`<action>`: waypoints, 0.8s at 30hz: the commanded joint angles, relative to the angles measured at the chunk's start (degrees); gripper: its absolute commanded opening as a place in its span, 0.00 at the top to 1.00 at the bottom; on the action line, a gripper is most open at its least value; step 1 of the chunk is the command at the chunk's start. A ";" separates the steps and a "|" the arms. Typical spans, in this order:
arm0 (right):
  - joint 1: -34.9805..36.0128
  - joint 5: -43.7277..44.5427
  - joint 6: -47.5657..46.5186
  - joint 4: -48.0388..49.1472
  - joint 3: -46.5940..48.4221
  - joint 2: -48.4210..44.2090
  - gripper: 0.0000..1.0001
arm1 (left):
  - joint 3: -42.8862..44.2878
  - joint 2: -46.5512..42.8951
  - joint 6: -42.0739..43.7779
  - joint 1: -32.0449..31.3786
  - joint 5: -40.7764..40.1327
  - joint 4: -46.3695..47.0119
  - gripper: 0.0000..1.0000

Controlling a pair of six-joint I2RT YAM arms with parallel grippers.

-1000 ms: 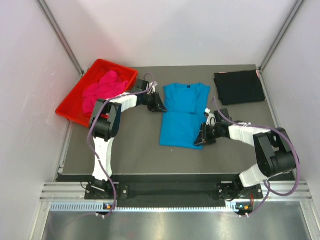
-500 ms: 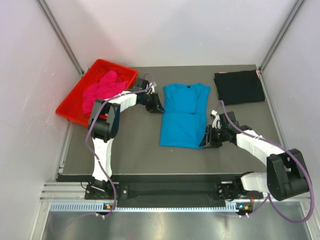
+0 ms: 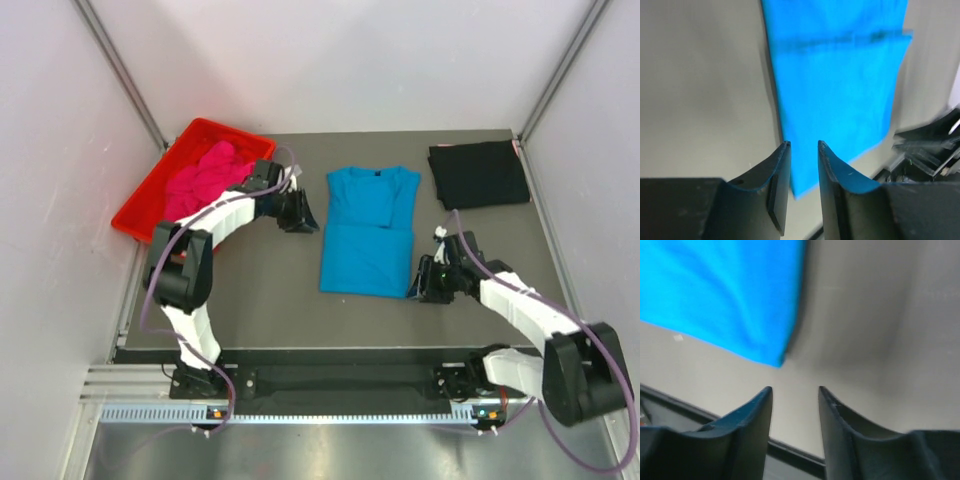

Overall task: Fold and stack the t-shirts
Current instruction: Fold the tshirt

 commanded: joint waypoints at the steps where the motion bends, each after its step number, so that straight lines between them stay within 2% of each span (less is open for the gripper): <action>1: 0.03 -0.34 4.49 -1.58 0.68 -7.50 0.54 | -8.65 -8.29 0.20 0.11 2.88 1.47 0.66; 3: 0.12 -0.34 5.55 -1.14 0.51 -8.66 0.44 | -14.98 -10.59 -0.15 0.11 4.45 4.26 0.66; 6: 0.12 -0.25 6.61 0.96 0.59 -9.02 0.39 | -21.93 -13.67 -2.25 0.11 7.09 8.92 0.65; 9: 0.03 0.80 6.52 2.55 1.73 -4.99 0.38 | -27.04 -14.91 -5.15 0.02 9.29 14.45 0.64; 16: 0.03 -2.98 6.96 12.13 0.86 3.63 0.42 | -31.26 -12.45 -7.53 -0.41 11.67 20.00 0.63; 24: 0.03 -4.74 7.58 16.88 -4.33 5.40 0.49 | -34.16 -9.73 -10.26 -1.12 13.34 26.60 0.61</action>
